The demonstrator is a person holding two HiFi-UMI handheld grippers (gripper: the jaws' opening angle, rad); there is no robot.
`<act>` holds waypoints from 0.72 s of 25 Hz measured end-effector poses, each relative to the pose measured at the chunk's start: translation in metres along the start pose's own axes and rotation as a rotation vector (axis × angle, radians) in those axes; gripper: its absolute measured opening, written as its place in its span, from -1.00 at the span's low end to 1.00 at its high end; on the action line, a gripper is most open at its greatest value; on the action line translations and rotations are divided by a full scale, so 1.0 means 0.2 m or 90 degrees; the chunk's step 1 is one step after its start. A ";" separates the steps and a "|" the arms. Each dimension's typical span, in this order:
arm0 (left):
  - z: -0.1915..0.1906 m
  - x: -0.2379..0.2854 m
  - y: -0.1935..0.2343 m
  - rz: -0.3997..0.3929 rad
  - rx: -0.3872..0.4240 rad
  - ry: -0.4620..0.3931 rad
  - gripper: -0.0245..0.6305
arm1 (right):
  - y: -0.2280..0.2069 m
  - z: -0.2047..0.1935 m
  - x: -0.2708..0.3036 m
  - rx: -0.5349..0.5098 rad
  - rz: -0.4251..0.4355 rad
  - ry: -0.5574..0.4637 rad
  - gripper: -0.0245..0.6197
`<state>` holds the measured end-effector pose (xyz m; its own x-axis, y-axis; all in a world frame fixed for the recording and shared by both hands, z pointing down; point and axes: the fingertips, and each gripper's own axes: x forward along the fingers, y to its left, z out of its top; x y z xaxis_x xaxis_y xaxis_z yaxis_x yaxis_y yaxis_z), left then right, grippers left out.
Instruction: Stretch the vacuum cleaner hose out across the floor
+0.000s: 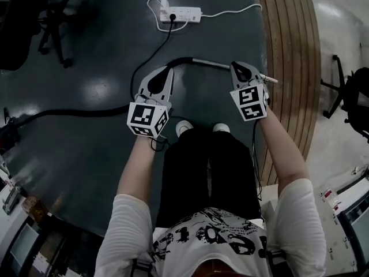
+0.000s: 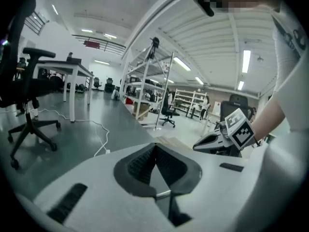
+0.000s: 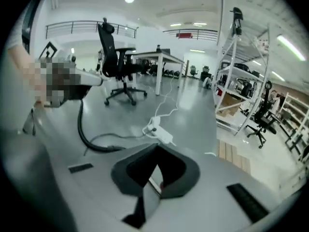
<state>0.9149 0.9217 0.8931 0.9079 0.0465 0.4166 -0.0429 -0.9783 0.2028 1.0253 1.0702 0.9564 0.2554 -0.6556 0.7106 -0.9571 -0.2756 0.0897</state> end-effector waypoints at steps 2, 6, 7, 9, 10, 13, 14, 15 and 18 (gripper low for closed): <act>0.28 -0.18 -0.05 0.013 0.005 -0.019 -0.91 | 0.05 0.32 -0.24 0.024 0.027 -0.049 -0.91; 0.77 -0.61 -0.14 0.061 -0.005 -0.041 -0.91 | 0.16 0.88 -0.75 0.015 0.070 -0.114 -0.91; 0.90 -0.73 -0.16 0.082 -0.011 -0.060 -0.91 | 0.19 1.00 -0.87 0.011 0.080 -0.127 -0.92; 1.16 -0.97 -0.20 0.139 -0.011 -0.100 -0.91 | 0.23 1.23 -1.11 -0.003 0.092 -0.156 -0.91; 1.26 -1.08 -0.24 0.165 -0.005 -0.112 -0.91 | 0.26 1.33 -1.23 -0.011 0.096 -0.169 -0.91; 1.54 -1.37 -0.32 0.214 -0.003 -0.140 -0.91 | 0.35 1.64 -1.51 -0.024 0.113 -0.204 -0.92; 1.62 -1.45 -0.33 0.226 -0.005 -0.153 -0.91 | 0.38 1.75 -1.58 -0.031 0.123 -0.217 -0.91; 1.70 -1.52 -0.34 0.240 -0.004 -0.166 -0.91 | 0.42 1.85 -1.64 -0.041 0.133 -0.231 -0.91; 1.86 -1.74 -0.37 0.280 0.009 -0.194 -0.91 | 0.57 2.09 -1.79 -0.067 0.166 -0.280 -0.91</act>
<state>0.7578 0.9025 0.4046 0.8856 -0.4268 0.1829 -0.4426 -0.8950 0.0545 0.8812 0.9793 0.4209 0.0186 -0.9324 0.3610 -0.9994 -0.0065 0.0346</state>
